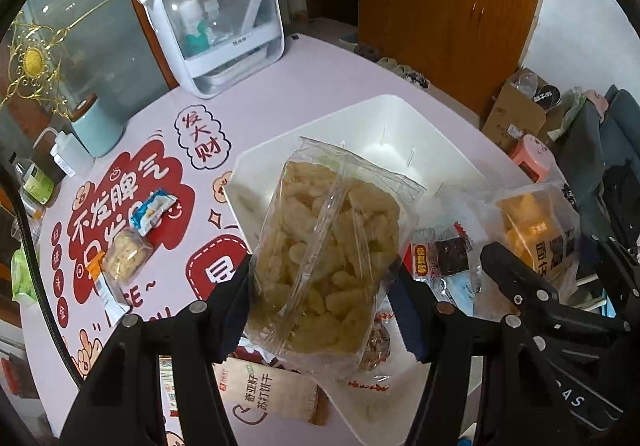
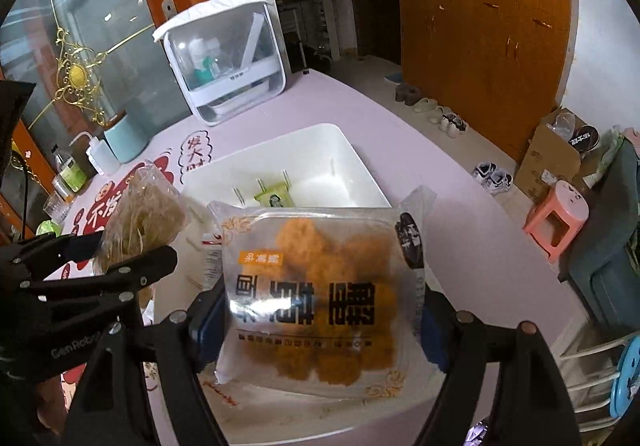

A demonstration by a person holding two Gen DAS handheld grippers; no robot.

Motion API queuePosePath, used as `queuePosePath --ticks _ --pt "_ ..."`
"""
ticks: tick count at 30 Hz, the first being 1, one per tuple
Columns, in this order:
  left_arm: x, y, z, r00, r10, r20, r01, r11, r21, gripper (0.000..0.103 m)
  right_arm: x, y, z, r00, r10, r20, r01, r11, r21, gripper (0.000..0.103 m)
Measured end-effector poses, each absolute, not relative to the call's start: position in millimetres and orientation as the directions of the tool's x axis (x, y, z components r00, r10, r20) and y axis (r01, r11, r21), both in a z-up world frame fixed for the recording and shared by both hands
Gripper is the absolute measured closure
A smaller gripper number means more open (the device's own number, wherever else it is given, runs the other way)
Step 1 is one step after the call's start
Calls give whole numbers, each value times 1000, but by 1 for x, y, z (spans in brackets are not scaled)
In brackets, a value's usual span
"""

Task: Organize snacks
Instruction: 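Carry both packs over the white tray and open both tools to release them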

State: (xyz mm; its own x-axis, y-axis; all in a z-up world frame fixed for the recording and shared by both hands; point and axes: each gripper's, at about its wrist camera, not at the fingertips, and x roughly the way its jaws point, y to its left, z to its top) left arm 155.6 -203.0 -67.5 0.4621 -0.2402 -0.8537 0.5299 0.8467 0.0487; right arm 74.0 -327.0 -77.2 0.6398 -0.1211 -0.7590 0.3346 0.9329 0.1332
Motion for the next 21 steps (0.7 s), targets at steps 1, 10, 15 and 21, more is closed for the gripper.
queuePosePath --ticks 1,10,15,21 --pt "157 -205 -70 460 -235 -856 529 847 52 41 75 -328 -79 636 -121 -762 334 934 130 23" --pt "174 -217 -88 445 -181 -877 500 863 75 38 83 -325 -98 588 -120 -800 325 941 98 15" --pt "173 -215 -95 429 -175 -886 507 859 76 17 81 -321 -100 604 -156 -781 320 945 58 2" --pt "173 -206 -93 417 -185 -890 501 864 54 16 80 -313 -91 633 -177 -753 309 950 36 2"
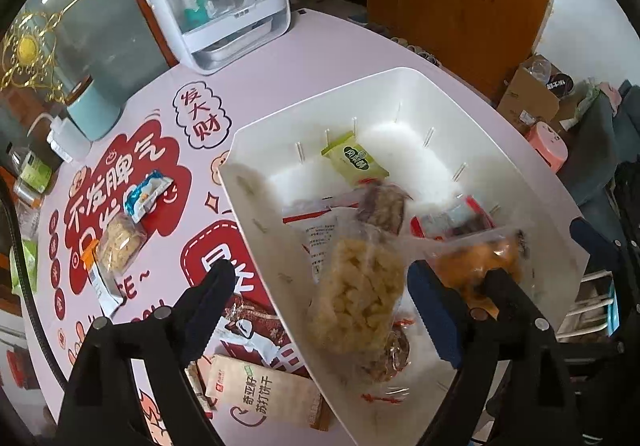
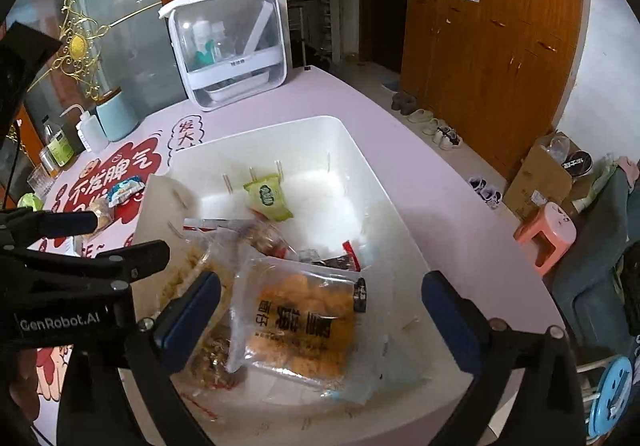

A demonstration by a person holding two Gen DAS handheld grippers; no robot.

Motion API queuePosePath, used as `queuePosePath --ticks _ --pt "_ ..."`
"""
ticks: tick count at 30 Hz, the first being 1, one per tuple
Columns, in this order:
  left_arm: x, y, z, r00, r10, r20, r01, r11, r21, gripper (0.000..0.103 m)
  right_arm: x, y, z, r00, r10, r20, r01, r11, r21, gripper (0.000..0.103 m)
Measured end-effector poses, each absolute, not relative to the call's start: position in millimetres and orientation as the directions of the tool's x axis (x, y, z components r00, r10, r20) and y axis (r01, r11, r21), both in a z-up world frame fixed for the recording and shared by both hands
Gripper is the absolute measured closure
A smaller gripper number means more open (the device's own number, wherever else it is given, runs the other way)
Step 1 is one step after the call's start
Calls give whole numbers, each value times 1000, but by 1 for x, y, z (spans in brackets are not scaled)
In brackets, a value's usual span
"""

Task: Organize snacks
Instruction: 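Carry both packs over the white tray and open both tools to release them, then withdraw both tools from the tray back toward the remaining snacks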

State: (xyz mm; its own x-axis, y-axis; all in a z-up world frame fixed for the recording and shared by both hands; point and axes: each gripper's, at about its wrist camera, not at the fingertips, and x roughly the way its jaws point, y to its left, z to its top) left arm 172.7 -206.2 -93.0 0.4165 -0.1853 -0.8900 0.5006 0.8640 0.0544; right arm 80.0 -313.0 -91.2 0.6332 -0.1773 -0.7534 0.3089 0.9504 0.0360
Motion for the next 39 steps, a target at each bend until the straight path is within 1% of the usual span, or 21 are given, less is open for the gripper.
queuePosePath --ticks 14,25,39 --pt "166 -165 -74 430 -203 -879 452 892 15 16 78 -290 -81 648 -204 -734 314 949 13 2" --pt "155 -137 -65 427 -237 -873 449 893 -23 16 76 -270 -76 642 -229 -731 321 947 -15 2" --pt "148 -82 -59 438 -234 -868 404 914 -43 16 82 -217 -66 657 -227 -719 267 962 -60 2"
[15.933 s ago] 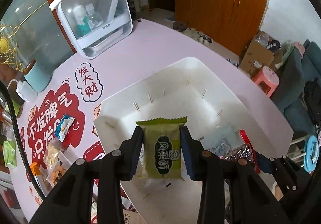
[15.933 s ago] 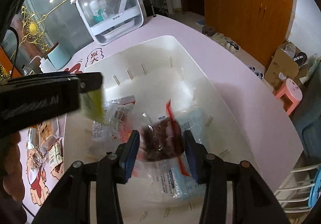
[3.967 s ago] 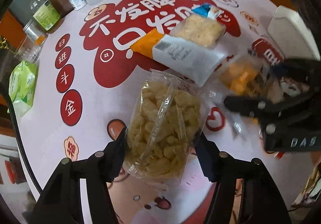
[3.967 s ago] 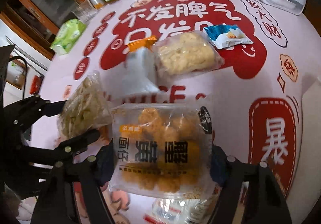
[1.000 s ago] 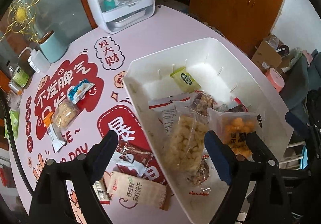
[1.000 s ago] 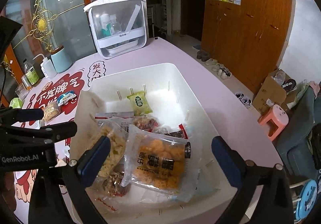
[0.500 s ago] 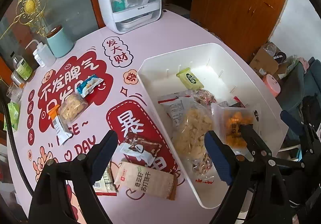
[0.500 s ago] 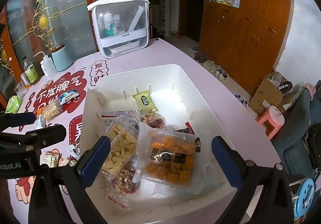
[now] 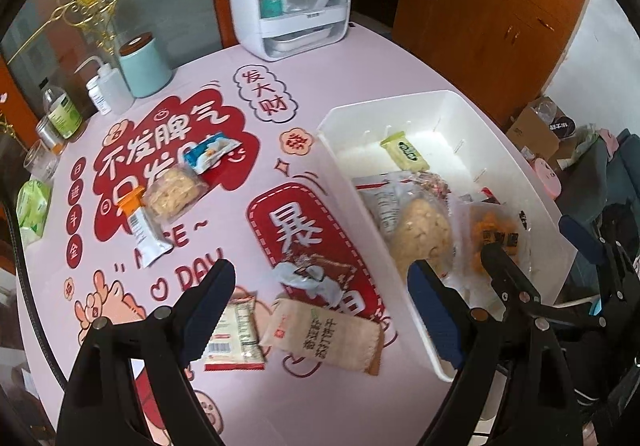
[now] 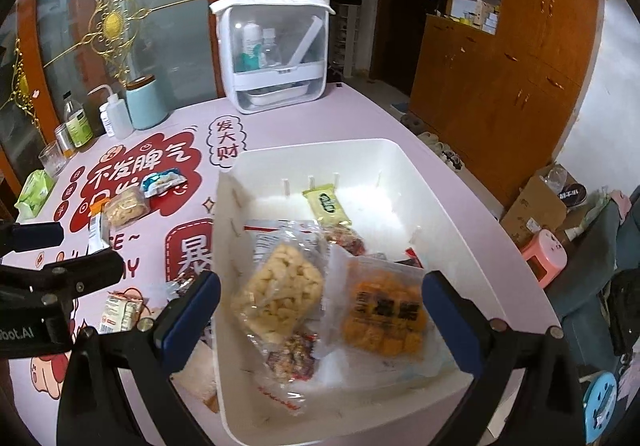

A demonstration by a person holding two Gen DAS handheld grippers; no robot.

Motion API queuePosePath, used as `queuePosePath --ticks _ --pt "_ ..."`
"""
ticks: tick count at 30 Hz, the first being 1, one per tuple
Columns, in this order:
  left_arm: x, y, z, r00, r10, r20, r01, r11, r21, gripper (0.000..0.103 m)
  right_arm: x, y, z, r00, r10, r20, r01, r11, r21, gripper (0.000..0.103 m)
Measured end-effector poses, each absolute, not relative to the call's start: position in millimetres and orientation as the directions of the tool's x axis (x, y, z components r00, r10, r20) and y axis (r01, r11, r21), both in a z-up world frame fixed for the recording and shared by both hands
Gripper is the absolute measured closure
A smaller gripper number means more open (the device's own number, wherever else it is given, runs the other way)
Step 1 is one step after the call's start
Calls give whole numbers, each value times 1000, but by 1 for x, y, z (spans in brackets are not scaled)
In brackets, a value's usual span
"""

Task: Organize snacks
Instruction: 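Withdraw both tools from the tray back toward the remaining snacks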

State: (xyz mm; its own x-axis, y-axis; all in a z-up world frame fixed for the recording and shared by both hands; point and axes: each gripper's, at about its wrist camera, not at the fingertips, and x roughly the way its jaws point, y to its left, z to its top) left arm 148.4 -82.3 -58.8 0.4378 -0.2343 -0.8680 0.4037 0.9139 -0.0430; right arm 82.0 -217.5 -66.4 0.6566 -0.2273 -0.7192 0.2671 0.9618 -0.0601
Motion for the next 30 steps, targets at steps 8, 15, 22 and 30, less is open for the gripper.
queuePosePath --ticks 8,15,22,30 --pt "140 -39 -59 476 -160 -865 378 925 36 16 86 -199 -51 690 -211 -692 287 958 -5 2" --pt "137 13 -59 501 -107 -859 329 942 74 16 95 -177 -47 694 -206 -690 293 956 10 2" --pt "144 70 -60 513 -77 -855 254 965 66 16 108 -144 -56 674 -146 -724 239 971 27 2" --pt "154 115 -83 472 -71 -879 217 975 38 16 107 -107 -93 622 60 -781 22 995 95 2"
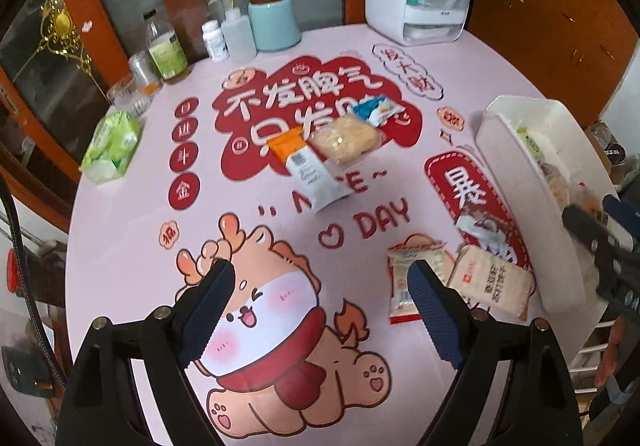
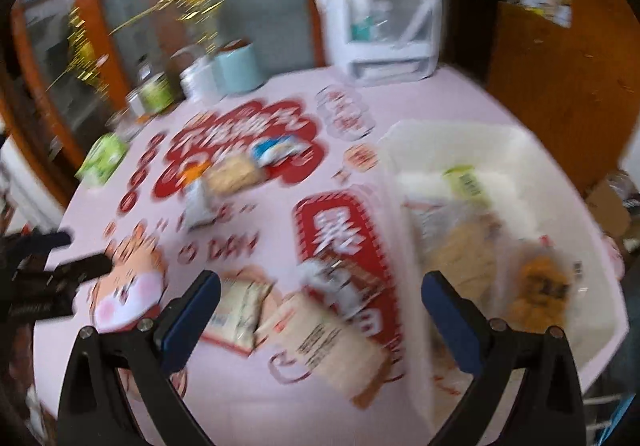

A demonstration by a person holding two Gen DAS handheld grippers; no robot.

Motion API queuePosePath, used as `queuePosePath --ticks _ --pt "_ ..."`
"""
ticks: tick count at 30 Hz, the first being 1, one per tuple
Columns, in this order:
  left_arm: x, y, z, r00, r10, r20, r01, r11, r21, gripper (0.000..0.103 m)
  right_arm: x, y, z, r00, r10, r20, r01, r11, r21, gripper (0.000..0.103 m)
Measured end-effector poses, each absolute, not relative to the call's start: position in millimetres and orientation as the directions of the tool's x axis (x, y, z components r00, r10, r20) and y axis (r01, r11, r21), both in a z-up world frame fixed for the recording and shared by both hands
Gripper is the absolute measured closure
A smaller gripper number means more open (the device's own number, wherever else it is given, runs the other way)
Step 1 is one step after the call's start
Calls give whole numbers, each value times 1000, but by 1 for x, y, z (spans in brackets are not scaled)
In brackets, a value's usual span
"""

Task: Organize snacks
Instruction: 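Withdraw both tools from the tray back toward the remaining snacks, then grasp the LIPO biscuit pack with the left tool while the right tool grasps the beige cracker bag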

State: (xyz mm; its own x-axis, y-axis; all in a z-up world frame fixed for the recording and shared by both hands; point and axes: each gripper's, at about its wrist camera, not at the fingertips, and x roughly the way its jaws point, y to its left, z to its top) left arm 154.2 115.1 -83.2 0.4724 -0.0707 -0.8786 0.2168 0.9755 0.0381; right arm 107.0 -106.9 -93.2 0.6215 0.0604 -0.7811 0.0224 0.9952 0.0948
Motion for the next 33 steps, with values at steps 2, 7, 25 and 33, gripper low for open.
queuePosePath --ticks 2,7,25,33 --pt "155 117 -94 456 -72 -887 222 974 35 16 103 -99 -105 601 106 -792 -35 994 107 2" --pt "157 108 -127 402 -97 -910 267 964 15 16 98 -89 -141 526 156 -836 -141 985 95 4" --pt "182 59 -180 286 -155 -945 350 936 -48 16 121 -53 -181 397 25 -917 -493 849 -190 23" --pt "192 40 -195 209 -184 -961 412 907 -84 16 153 -63 -203 100 54 -994 -568 823 -13 23"
